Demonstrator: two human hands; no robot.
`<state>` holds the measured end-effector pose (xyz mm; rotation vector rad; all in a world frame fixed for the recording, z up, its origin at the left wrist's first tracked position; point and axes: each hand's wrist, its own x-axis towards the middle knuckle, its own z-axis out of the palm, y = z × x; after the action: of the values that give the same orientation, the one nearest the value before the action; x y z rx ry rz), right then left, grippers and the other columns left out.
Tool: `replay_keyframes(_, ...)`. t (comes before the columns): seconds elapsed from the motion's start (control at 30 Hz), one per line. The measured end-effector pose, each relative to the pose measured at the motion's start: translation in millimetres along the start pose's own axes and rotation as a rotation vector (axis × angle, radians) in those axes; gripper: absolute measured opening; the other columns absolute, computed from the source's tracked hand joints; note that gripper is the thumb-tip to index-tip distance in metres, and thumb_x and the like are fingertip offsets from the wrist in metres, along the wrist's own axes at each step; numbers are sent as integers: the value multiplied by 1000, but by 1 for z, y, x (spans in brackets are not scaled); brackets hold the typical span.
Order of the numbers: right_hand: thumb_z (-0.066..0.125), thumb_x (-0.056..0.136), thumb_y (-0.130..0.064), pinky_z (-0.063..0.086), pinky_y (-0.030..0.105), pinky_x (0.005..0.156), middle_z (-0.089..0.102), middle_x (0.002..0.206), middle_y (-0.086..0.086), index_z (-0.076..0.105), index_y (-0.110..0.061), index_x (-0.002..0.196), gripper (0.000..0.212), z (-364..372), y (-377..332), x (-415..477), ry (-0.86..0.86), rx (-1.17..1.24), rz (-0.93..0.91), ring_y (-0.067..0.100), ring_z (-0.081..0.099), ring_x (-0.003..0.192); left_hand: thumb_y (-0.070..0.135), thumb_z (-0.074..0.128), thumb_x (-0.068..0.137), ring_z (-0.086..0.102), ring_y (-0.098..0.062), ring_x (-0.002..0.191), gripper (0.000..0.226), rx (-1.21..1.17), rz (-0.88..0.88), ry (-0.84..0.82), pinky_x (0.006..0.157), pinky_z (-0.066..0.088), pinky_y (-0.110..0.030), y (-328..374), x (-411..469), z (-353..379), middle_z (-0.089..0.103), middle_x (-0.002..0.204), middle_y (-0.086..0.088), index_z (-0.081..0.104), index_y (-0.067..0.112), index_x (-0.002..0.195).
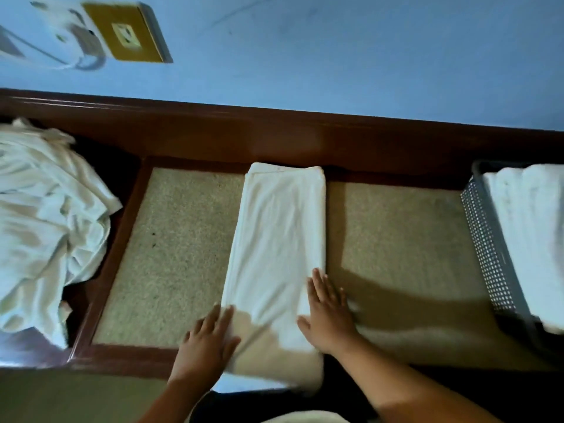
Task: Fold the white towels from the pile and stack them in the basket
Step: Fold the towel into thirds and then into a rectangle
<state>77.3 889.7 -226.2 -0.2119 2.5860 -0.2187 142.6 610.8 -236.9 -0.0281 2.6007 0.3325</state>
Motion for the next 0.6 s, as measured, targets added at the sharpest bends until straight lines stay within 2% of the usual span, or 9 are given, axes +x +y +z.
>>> replay_keyframes(0.07, 52, 89, -54, 8, 53, 122, -17, 166, 7, 8, -14, 160, 92, 2, -3, -9, -51, -19, 28, 28, -7, 154, 92, -1, 72, 36, -28, 143, 107, 3, 24, -10, 110, 39, -46, -3, -11, -7, 24, 165, 5, 16, 35, 160)
replay_keyframes(0.1, 54, 88, -53, 9, 53, 122, -14, 167, 8, 10, -13, 159, 93, 6, -5, -16, -66, -36, 32, 28, -6, 154, 93, -1, 72, 37, -27, 141, 108, 4, 44, -6, 109, 41, -45, -5, -21, -6, 25, 164, 4, 12, 33, 161)
replay_keyframes(0.17, 61, 82, -44, 27, 56, 116, 14, 166, 11, 36, -12, 153, 82, 18, -9, -34, 11, -89, -19, 31, 15, 153, 87, 15, 82, 44, -29, 135, 96, 43, 79, 46, 100, 47, -44, -7, -40, 4, 32, 160, 1, 2, 35, 161)
replay_keyframes(0.23, 52, 79, -29, 45, 54, 103, 44, 154, 8, 60, -17, 137, 60, 39, -8, -54, 96, -147, -164, 30, 38, 143, 69, 36, 92, 49, -33, 130, 80, 56, 88, 90, 95, 51, -45, -7, -55, 21, 38, 157, -4, -1, 45, 159)
replay_keyframes(0.3, 39, 75, -22, 49, 51, 98, 50, 150, 6, 62, -21, 135, 64, 62, -7, -80, 133, -193, -345, 28, 48, 137, 45, 56, 94, 43, -39, 133, 79, -4, 32, 84, 100, 49, -48, -3, -69, 38, 35, 158, -11, 8, 49, 157)
replay_keyframes(0.37, 40, 70, -22, 49, 47, 98, 47, 152, 6, 58, -18, 138, 70, 77, -3, -105, 186, -222, -391, 27, 49, 137, 27, 73, 86, 47, -42, 124, 83, -107, 25, 199, 93, 53, -50, 1, -83, 60, 43, 148, -16, 28, 45, 154)
replay_keyframes(0.43, 42, 68, -25, 52, 41, 95, 52, 142, 4, 64, -18, 125, 61, 92, -6, -128, 226, -140, -365, 29, 56, 129, 22, 82, 80, 48, -35, 119, 79, -325, -48, 353, 94, 53, -48, 4, -93, 82, 46, 136, -13, 44, 34, 148)
replay_keyframes(0.53, 51, 80, -31, 46, 33, 78, 51, 107, -5, 52, -26, 92, 13, 88, -36, -153, 201, 230, 46, 21, 56, 99, 30, 94, 65, 47, -33, 121, 88, -919, -447, 488, 102, 46, -49, 18, -95, 85, 49, 128, -17, 46, 7, 135)
replay_keyframes(0.6, 69, 74, -40, 43, 28, 70, 58, 103, -2, 55, -22, 92, 29, 87, -47, -145, 113, 677, 499, 18, 56, 88, 29, 97, 63, 50, -29, 119, 100, -1365, -726, 433, 104, 43, -43, 32, -84, 74, 47, 133, -16, 35, 5, 138)
